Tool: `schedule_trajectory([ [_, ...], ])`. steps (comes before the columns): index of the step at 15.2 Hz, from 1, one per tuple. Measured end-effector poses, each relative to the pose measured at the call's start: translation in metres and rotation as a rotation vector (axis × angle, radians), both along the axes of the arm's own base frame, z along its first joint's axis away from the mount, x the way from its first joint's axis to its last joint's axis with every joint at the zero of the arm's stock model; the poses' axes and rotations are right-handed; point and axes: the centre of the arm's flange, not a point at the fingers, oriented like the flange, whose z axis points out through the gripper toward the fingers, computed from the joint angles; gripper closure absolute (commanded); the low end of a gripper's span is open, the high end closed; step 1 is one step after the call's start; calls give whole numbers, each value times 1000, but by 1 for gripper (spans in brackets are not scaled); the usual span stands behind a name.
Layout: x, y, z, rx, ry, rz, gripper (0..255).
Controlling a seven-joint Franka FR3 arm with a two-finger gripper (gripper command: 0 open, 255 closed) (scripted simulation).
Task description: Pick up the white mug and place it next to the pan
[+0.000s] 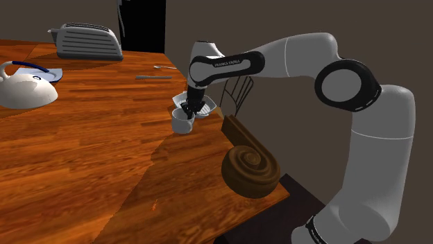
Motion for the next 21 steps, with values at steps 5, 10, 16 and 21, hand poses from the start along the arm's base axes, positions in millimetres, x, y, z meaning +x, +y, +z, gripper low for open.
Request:
schedule_trajectory([
  [5, -2, -1, -24, 0, 0, 0, 255],
  [10, -2, -1, -25, 0, 0, 0, 255],
  [16, -2, -1, -25, 0, -1, 0, 0],
  [21, -2, -4, 14, 0, -2, 0, 0],
])
